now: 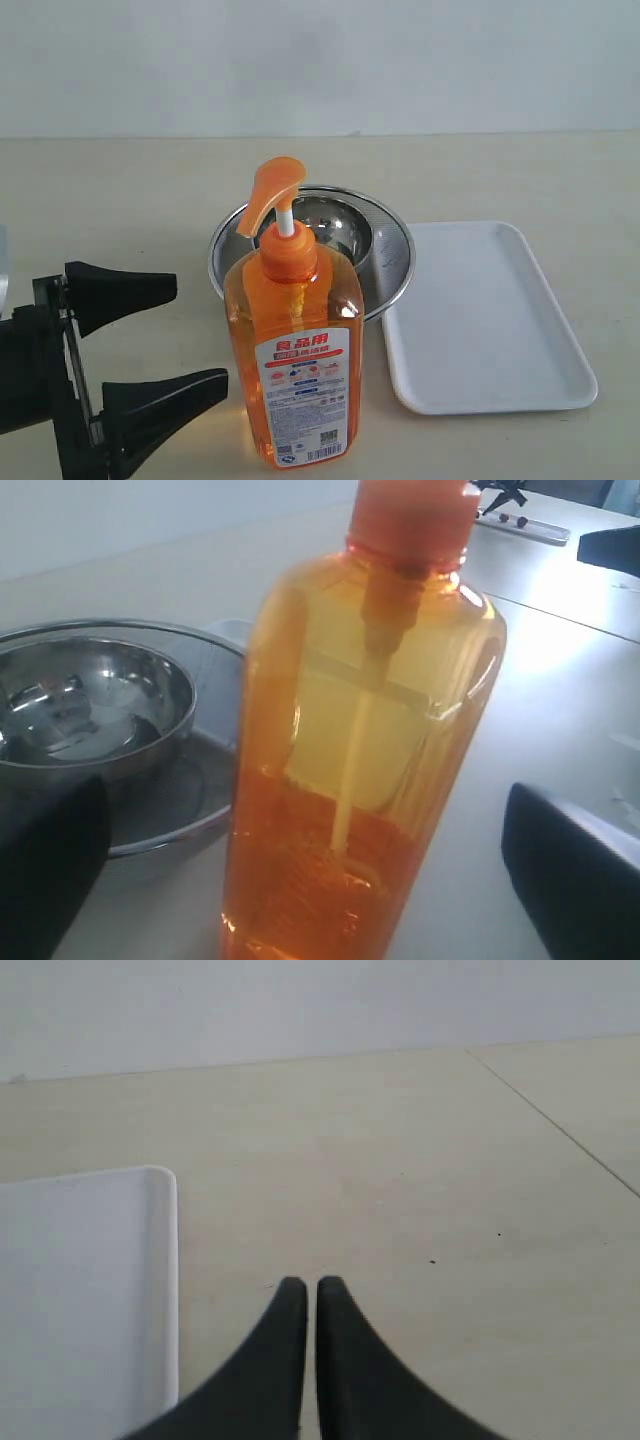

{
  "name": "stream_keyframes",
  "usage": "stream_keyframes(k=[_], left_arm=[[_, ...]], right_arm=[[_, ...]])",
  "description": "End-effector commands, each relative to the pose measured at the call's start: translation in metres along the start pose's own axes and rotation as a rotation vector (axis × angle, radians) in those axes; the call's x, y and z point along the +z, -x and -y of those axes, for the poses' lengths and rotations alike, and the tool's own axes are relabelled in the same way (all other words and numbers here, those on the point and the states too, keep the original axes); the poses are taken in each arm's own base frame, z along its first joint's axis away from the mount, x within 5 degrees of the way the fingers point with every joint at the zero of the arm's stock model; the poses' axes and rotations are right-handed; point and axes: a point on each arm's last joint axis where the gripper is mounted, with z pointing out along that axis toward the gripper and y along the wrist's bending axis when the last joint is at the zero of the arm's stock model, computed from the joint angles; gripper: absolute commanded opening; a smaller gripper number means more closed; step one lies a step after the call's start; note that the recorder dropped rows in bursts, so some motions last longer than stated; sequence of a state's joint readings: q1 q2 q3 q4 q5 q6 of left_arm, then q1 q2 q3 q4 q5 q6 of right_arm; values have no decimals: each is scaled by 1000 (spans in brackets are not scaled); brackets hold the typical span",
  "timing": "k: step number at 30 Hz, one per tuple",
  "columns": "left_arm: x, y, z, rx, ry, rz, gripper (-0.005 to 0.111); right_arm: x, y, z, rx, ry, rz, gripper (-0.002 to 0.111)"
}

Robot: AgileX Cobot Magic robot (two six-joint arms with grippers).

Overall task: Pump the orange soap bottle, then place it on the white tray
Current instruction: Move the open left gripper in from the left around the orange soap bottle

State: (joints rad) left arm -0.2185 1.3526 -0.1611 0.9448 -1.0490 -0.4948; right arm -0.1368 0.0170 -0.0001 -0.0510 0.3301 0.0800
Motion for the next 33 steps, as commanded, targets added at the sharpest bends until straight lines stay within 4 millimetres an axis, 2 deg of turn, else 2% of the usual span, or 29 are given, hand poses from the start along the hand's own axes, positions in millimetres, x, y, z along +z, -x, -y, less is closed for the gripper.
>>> stream_keyframes(k=[1, 15, 28, 33], left_arm=[[0, 4, 1, 56, -13, 32, 110], [3, 3, 4, 108, -82, 84, 110], [29, -7, -19, 91, -95, 53, 110], [35, -9, -20, 116, -149, 33, 110]], right_arm=[[0, 1, 0, -14, -4, 14, 1], [0, 1, 0, -14, -4, 14, 1], [0, 1, 0, -14, -4, 14, 1], [0, 1, 0, -14, -4, 14, 1]])
